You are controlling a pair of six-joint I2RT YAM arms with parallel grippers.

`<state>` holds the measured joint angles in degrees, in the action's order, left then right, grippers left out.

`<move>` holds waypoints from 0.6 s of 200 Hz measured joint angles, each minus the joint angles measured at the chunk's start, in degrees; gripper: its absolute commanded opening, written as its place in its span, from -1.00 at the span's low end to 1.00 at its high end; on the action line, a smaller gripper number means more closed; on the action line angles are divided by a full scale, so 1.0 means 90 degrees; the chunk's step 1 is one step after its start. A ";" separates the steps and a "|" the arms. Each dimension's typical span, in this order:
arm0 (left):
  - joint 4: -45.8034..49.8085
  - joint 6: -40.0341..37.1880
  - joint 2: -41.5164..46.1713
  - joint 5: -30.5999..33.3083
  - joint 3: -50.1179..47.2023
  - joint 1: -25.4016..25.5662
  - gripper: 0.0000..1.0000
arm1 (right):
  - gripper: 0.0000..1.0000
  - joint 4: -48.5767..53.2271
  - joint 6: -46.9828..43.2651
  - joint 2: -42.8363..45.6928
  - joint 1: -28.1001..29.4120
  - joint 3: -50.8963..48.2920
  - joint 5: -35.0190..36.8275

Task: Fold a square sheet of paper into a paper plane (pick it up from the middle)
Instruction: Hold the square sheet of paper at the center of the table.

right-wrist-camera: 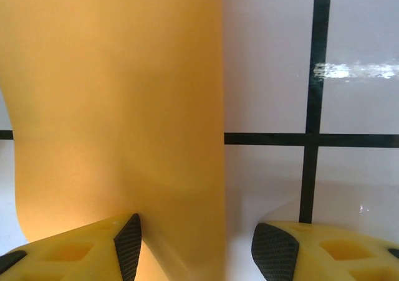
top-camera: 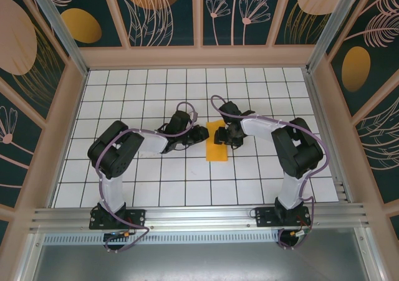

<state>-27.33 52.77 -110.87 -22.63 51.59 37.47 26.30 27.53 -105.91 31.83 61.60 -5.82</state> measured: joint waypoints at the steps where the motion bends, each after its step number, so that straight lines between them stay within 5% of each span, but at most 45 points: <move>1: 0.0000 0.0000 -0.0005 -0.0005 0.0005 0.0002 -0.54 | 0.19 0.0000 0.0000 0.0000 0.0000 0.0000 0.0000; 120: 0.0134 -0.0002 -0.0415 -0.0104 0.0289 0.0090 -0.65 | 0.17 -0.0015 0.0000 0.0000 0.0000 -0.0017 0.0002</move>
<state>-26.13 52.75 -114.61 -23.57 54.19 38.28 26.17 27.53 -105.91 31.83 61.45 -5.80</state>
